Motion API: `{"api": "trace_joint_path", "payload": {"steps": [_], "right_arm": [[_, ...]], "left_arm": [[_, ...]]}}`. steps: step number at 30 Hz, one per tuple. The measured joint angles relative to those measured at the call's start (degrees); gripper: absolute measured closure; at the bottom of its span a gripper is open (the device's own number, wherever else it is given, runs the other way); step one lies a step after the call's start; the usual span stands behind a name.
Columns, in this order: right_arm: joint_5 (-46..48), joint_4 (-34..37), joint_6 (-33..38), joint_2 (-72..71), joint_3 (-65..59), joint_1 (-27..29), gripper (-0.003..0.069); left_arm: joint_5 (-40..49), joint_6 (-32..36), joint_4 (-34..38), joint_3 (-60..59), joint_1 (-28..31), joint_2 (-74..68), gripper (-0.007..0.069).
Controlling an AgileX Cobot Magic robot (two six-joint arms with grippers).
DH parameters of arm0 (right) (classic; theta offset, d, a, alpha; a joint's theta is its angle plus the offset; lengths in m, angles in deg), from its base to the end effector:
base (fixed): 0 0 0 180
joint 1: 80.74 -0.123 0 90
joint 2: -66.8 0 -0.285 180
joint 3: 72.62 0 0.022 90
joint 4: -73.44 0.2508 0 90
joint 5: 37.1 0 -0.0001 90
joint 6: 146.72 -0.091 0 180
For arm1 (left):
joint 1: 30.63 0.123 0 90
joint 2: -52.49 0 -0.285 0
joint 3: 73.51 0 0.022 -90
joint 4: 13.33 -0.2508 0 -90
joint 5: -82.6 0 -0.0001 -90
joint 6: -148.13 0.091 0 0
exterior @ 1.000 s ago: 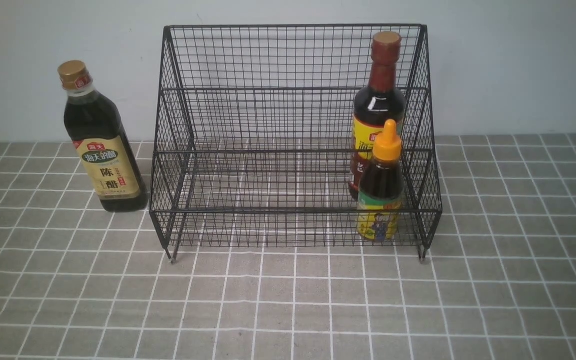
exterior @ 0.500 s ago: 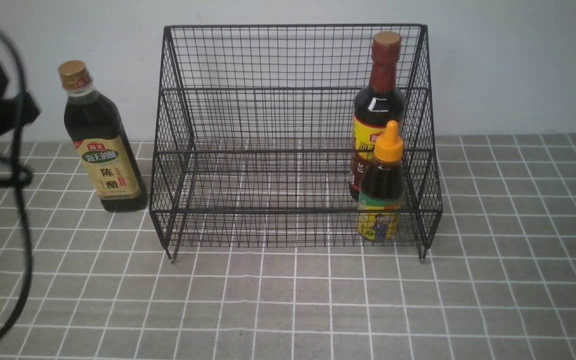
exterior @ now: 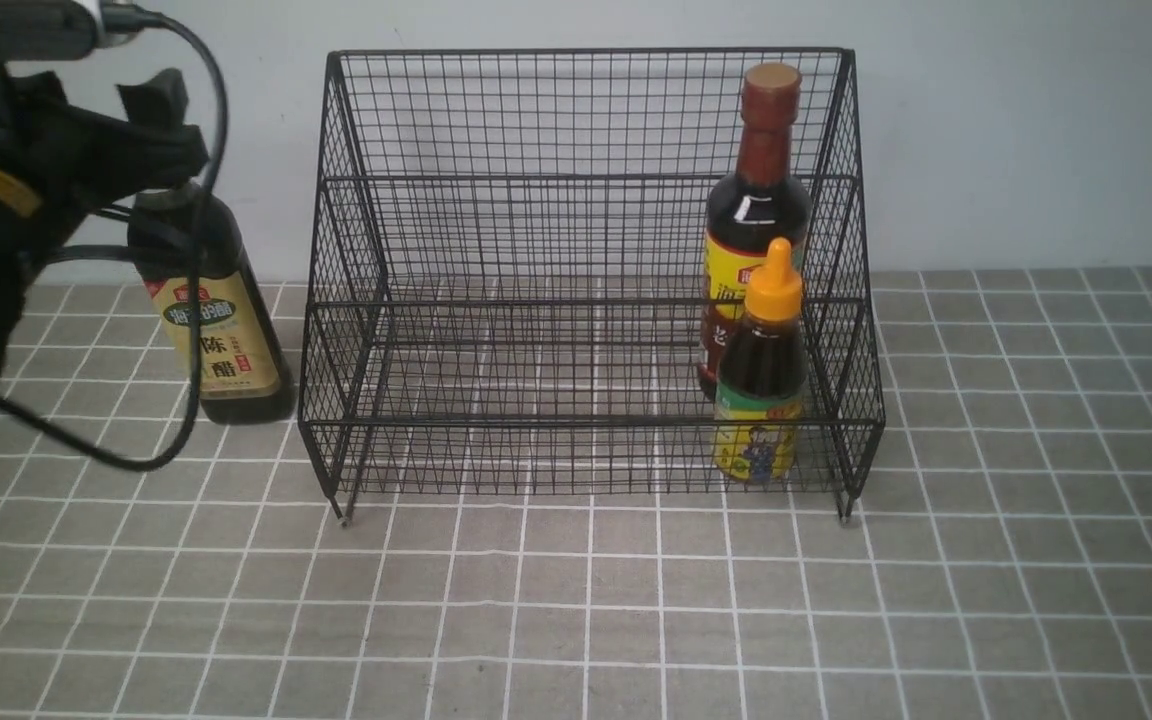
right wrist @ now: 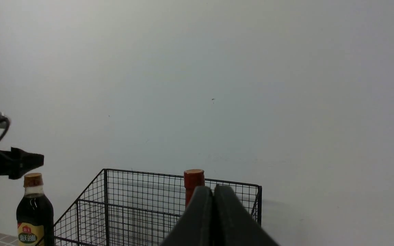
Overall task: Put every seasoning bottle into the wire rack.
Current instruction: Use the left arm to grab the condiment bottle closest to it, then use the left arm to put the condiment bottle back on the shelf
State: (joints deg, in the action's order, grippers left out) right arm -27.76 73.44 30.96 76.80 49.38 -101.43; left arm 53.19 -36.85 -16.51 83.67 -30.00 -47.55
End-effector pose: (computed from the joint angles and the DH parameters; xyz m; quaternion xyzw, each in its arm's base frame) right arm 0.0303 0.0115 0.3067 -0.0997 0.6168 0.1557 0.7651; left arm 0.3631 0.0015 0.2804 -0.0087 0.7282 -0.0194 0.6850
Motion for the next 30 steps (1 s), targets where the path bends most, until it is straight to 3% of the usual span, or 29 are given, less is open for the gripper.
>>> {"api": "trace_joint_path", "payload": {"steps": [6, 9, 13, 21, 30], "right_arm": [[0.0, 0.0, 0.0, 0.0, 0.0, 0.0, 0.0672], [0.0, 0.0, 0.0, 0.0, 0.0, 0.0, 0.0672], [0.0, 0.0, 0.0, 0.0, 0.0, 0.0, 0.0672], [0.0, 0.0, 0.0, 0.0, 0.0, 0.0, 0.0672], [0.4, -0.5, 0.0, 0.0, 0.0, 0.0, 0.0672]], "left_arm": [[-0.4, 0.0, 0.6, 2.9, 0.0, -7.3, 0.0071], [-0.5, 0.0, 1.8, 3.0, 0.0, -8.4, 0.0154], [-0.9, 0.1, 2.2, 3.0, -0.1, -8.6, 0.0321], [5.7, 1.6, 2.0, 3.1, -0.2, -3.5, 0.0321], [15.9, 2.0, 2.4, 15.3, -0.9, 6.4, 0.0321]]}}
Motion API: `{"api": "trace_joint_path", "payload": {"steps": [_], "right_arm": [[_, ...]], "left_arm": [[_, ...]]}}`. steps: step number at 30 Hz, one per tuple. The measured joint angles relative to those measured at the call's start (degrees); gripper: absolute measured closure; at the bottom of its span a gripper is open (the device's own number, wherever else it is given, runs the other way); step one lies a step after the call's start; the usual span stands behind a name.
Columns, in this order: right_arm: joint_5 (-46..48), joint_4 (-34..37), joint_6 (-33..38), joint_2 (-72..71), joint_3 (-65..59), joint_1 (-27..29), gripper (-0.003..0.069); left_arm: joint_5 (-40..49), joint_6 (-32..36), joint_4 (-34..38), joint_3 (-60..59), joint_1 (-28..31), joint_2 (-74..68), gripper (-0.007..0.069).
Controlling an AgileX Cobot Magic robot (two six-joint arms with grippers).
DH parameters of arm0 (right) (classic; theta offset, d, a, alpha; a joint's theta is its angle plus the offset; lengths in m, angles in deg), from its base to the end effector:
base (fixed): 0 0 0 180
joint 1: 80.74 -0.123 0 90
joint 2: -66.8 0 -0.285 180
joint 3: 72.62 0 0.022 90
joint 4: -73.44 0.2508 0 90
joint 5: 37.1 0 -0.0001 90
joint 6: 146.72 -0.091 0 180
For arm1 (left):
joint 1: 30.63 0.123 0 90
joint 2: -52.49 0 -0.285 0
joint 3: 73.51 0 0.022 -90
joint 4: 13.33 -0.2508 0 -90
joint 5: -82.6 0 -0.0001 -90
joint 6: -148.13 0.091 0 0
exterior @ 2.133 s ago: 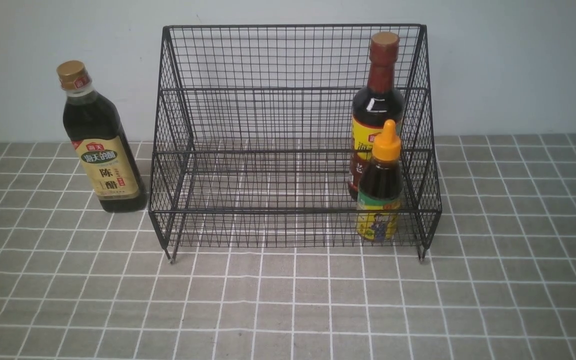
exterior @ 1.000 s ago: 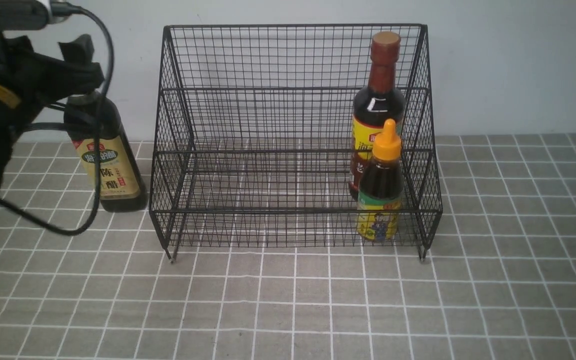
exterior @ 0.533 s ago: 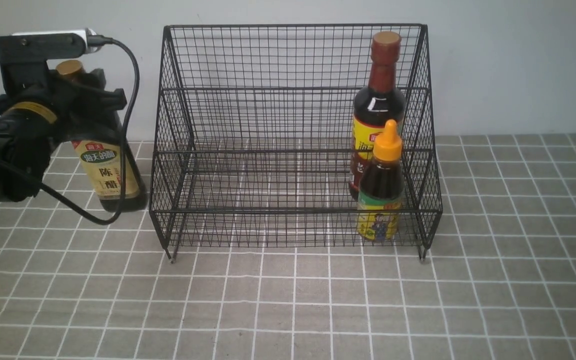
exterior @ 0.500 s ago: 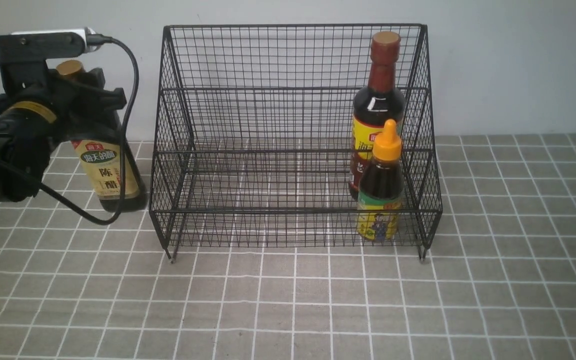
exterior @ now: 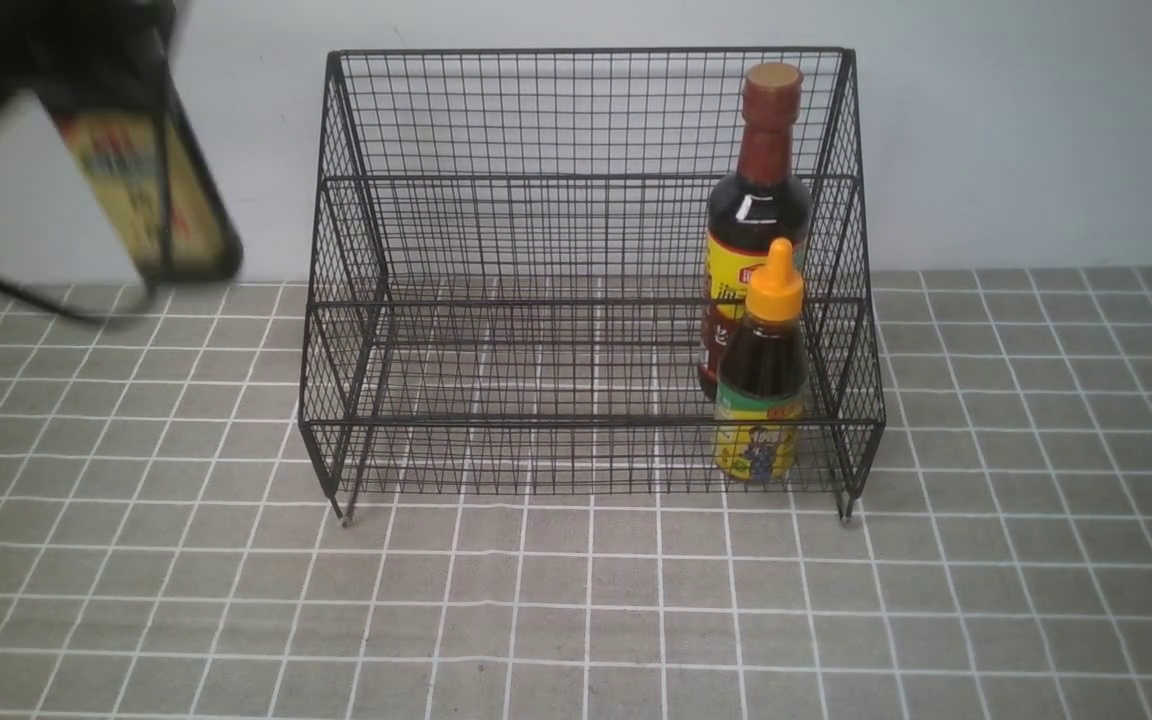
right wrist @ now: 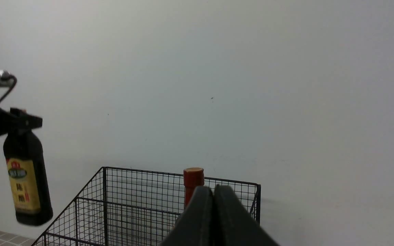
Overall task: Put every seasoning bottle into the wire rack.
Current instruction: Use the left arm to put the condiment bottle back on the shelf
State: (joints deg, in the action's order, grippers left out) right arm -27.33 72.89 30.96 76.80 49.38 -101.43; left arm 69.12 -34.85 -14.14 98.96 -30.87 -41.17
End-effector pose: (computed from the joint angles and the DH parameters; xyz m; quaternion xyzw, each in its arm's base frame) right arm 0.0305 0.0114 0.3060 -0.1025 0.6193 0.1511 0.7636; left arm 0.3594 -0.0018 0.3839 -0.0106 0.6928 -0.0164 0.7209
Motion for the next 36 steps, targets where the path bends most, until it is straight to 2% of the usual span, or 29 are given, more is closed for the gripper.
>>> {"api": "trace_joint_path", "payload": {"steps": [6, 15, 23, 36], "right_arm": [[0.5, -0.2, 0.0, 0.0, 0.0, 0.0, 0.0672], [0.6, -0.2, 0.0, 0.0, 0.0, 0.0, 0.0672], [0.6, -2.2, 0.2, 0.0, 0.0, 0.0, 0.0672], [0.7, -3.3, 0.2, 0.0, 0.0, 0.0, 0.0672]], "left_arm": [[7.9, 1.1, 0.3, 12.3, -5.5, 0.1, 0.0321], [9.3, 2.2, 4.2, 24.3, -11.4, -9.1, 0.0321], [10.3, 2.4, 4.6, 30.6, -13.2, -18.0, 0.0321], [13.5, 5.7, 4.6, 31.0, -13.2, -26.3, 0.0323]]}}
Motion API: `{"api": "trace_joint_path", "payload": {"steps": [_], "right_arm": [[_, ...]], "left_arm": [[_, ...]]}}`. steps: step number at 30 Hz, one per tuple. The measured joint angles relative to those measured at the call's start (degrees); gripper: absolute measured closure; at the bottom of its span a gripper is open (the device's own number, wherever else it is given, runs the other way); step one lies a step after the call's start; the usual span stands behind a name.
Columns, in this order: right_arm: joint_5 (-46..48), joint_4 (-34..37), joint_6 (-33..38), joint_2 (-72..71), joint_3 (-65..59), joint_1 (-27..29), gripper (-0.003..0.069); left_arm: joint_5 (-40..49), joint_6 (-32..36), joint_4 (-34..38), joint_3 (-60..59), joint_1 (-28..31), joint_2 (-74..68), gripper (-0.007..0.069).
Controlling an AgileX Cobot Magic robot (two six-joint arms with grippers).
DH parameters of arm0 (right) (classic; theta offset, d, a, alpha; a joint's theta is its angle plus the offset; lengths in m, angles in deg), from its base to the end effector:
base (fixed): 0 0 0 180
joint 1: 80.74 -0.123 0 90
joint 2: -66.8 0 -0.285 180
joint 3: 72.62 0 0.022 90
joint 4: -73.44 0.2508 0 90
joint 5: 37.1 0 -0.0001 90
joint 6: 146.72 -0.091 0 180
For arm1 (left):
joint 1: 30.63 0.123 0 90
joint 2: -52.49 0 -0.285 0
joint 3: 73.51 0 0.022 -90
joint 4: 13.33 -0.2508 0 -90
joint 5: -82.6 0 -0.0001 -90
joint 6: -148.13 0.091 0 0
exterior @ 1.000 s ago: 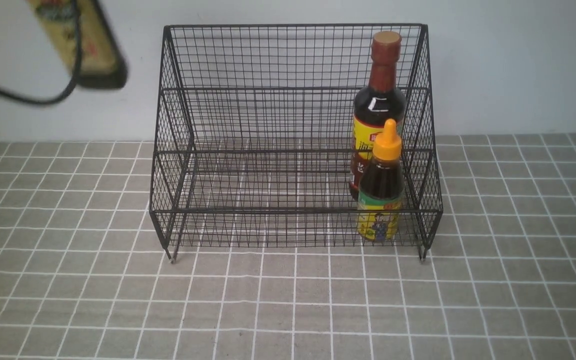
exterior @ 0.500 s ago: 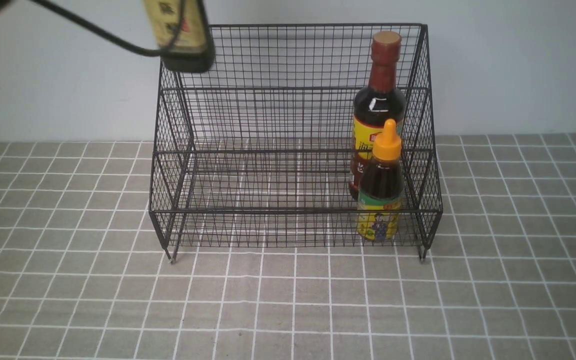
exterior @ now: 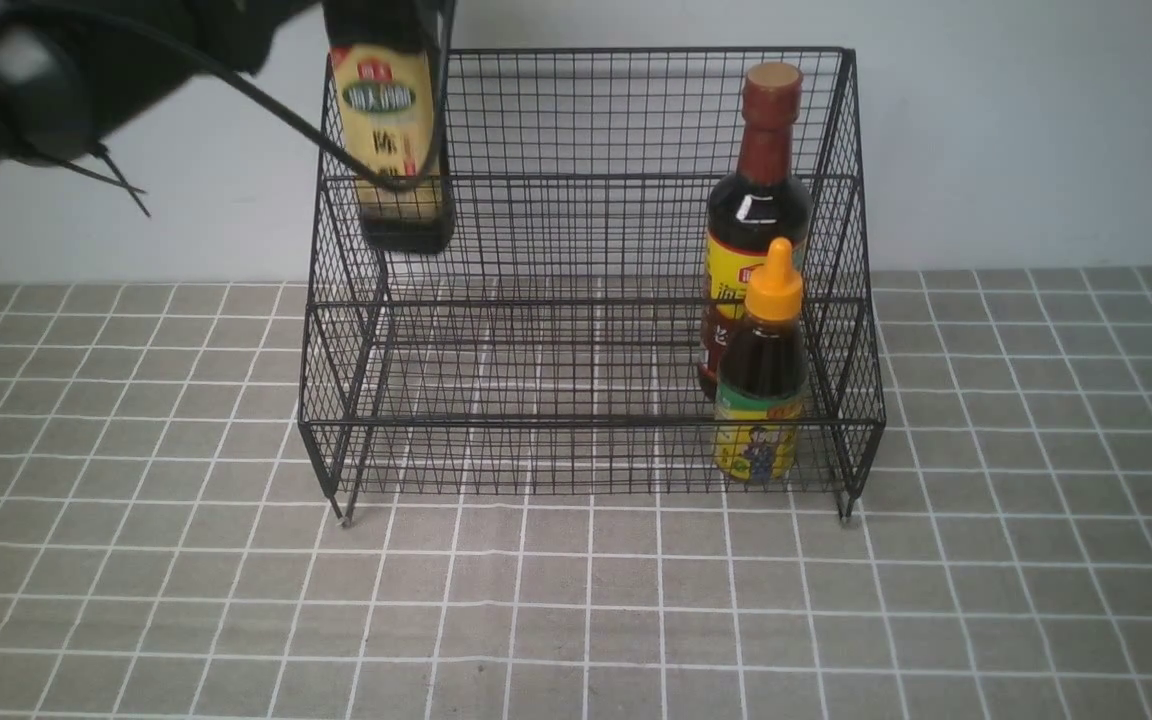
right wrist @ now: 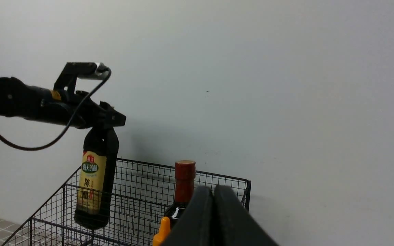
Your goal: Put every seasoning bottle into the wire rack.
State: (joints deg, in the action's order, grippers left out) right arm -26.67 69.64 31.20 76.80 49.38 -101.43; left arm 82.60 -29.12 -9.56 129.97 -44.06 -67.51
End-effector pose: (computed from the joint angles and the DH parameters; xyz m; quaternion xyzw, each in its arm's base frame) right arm 0.0311 0.0106 0.3050 -0.1179 0.6210 0.1244 0.7649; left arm 0.4713 -0.1126 0.3528 0.0807 0.7418 -0.0837 0.6605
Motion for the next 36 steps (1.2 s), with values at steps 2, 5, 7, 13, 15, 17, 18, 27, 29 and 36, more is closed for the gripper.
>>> {"api": "trace_joint_path", "payload": {"steps": [2, 5, 7, 13, 15, 17, 18, 27, 29, 36], "right_arm": [[0.0, 0.0, 0.0, 0.0, 0.0, 0.0, 0.0672], [0.0, -0.1, 0.0, 0.0, 0.0, 0.0, 0.0672], [0.1, -0.1, 0.0, 0.0, 0.0, 0.0, 0.0672], [0.1, -0.1, 0.0, 0.0, 0.0, 0.0, 0.0672], [0.1, -0.1, 0.0, 0.0, 0.0, 0.0, 0.0672], [0.1, -0.1, 0.0, 0.0, 0.0, 0.0, 0.0672], [0.1, -0.1, 0.0, 0.0, 0.0, 0.0, 0.0672], [0.1, -0.1, 0.0, 0.0, 0.0, 0.0, 0.0672], [0.1, -0.1, 0.0, 0.0, 0.0, 0.0, 0.0672], [0.1, -0.1, 0.0, 0.0, 0.0, 0.0, 0.0672]], "left_arm": [[0.5, 0.3, 0.0, 0.0, 0.0, -1.7, 0.0323], [2.1, 0.4, 0.1, 0.0, 0.0, -3.2, 0.0323], [3.3, 0.4, 0.1, 0.0, 0.0, -3.8, 0.0323], [4.8, 0.5, 0.1, 0.1, 0.0, -4.3, 0.0323], [5.4, 0.5, 0.1, 0.3, 0.0, -4.3, 0.0323], [6.1, 0.5, 0.1, 0.6, 0.0, -4.3, 0.0323], [6.1, 0.5, 0.1, 0.6, 0.0, -4.3, 0.0323], [7.6, 0.5, 0.0, 0.7, 0.0, -3.1, 0.0214], [8.2, 0.5, 0.0, 0.8, 0.0, -2.5, 0.0198], [10.8, 0.5, 0.0, 1.0, 0.0, 0.7, 0.0186]]}}
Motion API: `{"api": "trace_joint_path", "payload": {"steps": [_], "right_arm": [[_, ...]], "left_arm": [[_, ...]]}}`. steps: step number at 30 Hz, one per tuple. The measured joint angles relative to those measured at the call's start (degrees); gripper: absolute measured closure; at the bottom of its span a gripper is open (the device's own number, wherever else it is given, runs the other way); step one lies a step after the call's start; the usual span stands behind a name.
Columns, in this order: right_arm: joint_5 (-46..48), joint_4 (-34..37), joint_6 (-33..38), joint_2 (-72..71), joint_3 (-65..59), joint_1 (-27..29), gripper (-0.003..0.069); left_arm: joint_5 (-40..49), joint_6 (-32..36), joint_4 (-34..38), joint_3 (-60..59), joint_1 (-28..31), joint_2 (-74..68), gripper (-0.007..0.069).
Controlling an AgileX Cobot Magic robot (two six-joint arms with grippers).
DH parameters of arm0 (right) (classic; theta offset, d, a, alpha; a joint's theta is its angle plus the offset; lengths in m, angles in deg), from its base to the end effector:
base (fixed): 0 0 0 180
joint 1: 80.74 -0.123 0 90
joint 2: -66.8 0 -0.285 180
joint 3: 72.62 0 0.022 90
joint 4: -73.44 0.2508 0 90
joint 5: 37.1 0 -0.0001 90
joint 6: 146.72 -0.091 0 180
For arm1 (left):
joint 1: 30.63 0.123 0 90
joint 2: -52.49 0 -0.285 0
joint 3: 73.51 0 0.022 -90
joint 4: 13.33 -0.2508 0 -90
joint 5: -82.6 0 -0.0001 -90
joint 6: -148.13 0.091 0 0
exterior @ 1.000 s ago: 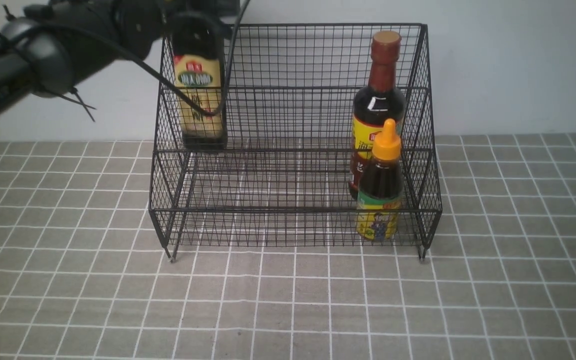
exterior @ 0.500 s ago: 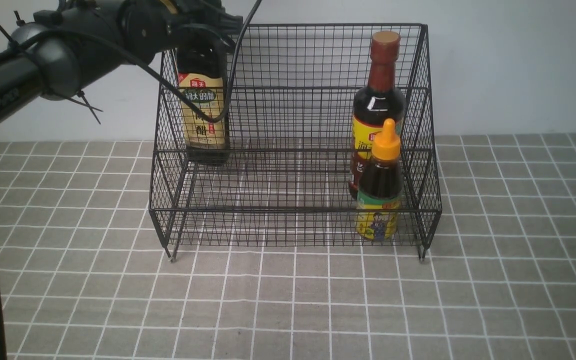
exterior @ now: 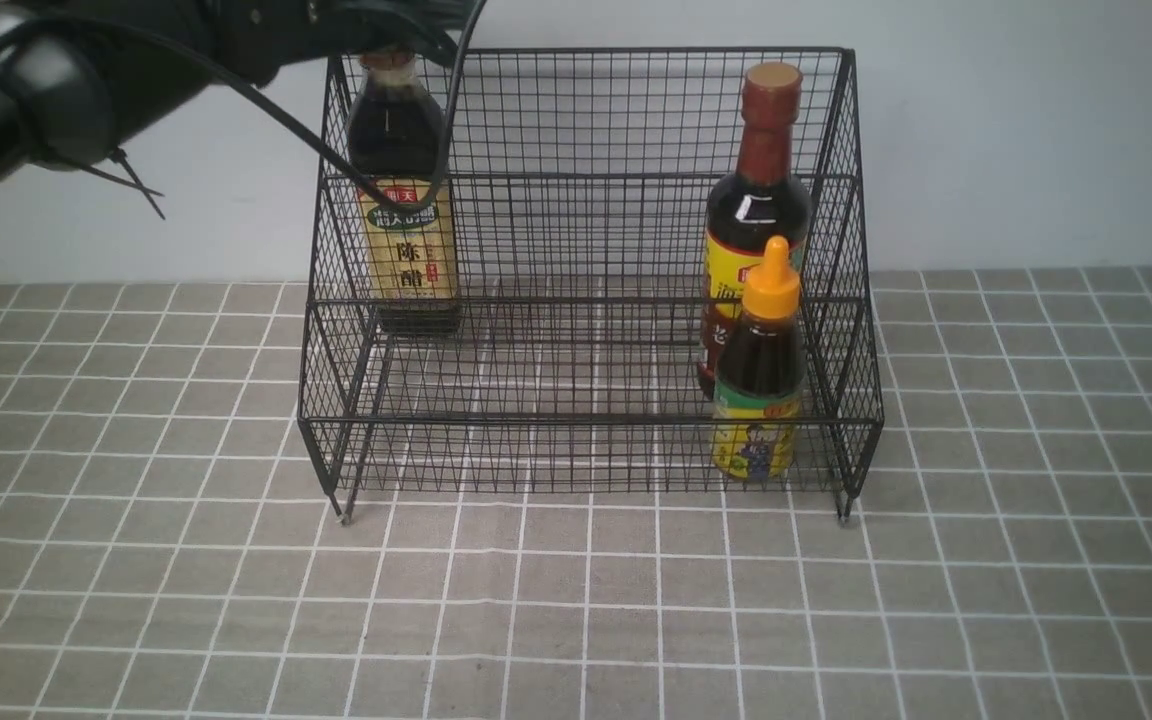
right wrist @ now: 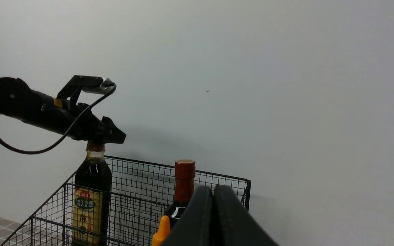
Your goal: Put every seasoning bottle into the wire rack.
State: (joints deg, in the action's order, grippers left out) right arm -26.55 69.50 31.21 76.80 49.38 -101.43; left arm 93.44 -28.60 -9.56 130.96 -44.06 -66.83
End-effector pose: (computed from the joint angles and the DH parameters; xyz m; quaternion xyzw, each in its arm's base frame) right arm 0.0311 0.0105 0.3048 -0.1187 0.6217 0.1231 0.7644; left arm 0.4655 -0.1123 0.3475 0.0939 0.7913 -0.0778 0.5991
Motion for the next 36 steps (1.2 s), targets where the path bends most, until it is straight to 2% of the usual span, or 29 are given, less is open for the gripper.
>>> {"api": "trace_joint_path", "payload": {"steps": [10, 12, 15, 18, 21, 27, 29, 30, 31, 33, 34, 36], "right_arm": [[0.2, 0.0, 0.0, 0.0, 0.0, 0.0, 0.0672], [0.8, 0.0, -0.1, 0.0, 0.0, 0.0, 0.0672], [2.8, 0.1, -0.2, 0.0, 0.0, 0.0, 0.0672], [4.2, 1.0, -0.5, 0.0, 0.0, 0.0, 0.0672], [4.5, 2.7, -2.4, 0.0, 0.0, 0.0, 0.0672], [4.9, 3.5, -4.5, 0.0, 0.0, 0.0, 0.0672], [5.0, 3.5, -4.6, 0.0, 0.0, 0.0, 0.0672], [5.1, 3.5, -4.6, 0.0, 0.0, 0.0, 0.0672], [5.3, 3.5, -4.6, 0.0, 0.0, 0.0, 0.0672], [5.4, 3.5, -4.6, 0.0, 0.0, 0.0, 0.0672], [5.4, 3.5, -4.6, 0.0, 0.0, 0.0, 0.0672], [5.4, 3.5, -4.6, 0.0, 0.0, 0.0, 0.0672]], "left_arm": [[4.8, 0.0, 0.0, 0.0, 0.0, 5.1, 0.0204], [9.8, 0.0, 0.0, 0.0, 0.0, 8.3, 0.0265], [19.5, 0.0, -1.2, 0.0, 0.0, 13.9, 0.0435], [28.1, 0.0, -2.9, 0.0, 0.0, 18.4, 0.0574], [34.3, 0.0, -3.1, -0.7, 0.0, 23.1, 0.0622], [32.3, 0.0, -3.1, -12.5, 0.0, 34.9, 0.0631], [29.4, -0.1, -3.1, -22.3, 0.0, 42.1, 0.0631], [29.4, -0.1, -3.1, -22.3, 0.0, 42.7, 0.0631], [27.7, -0.3, -3.1, -27.2, 0.0, 46.6, 0.0631], [23.8, -2.3, -3.0, -37.6, 0.0, 54.8, 0.0631], [23.5, -2.4, -3.0, -38.4, 0.0, 55.4, 0.0631], [20.0, -5.0, -2.9, -47.2, 0.0, 61.7, 0.0631]]}}
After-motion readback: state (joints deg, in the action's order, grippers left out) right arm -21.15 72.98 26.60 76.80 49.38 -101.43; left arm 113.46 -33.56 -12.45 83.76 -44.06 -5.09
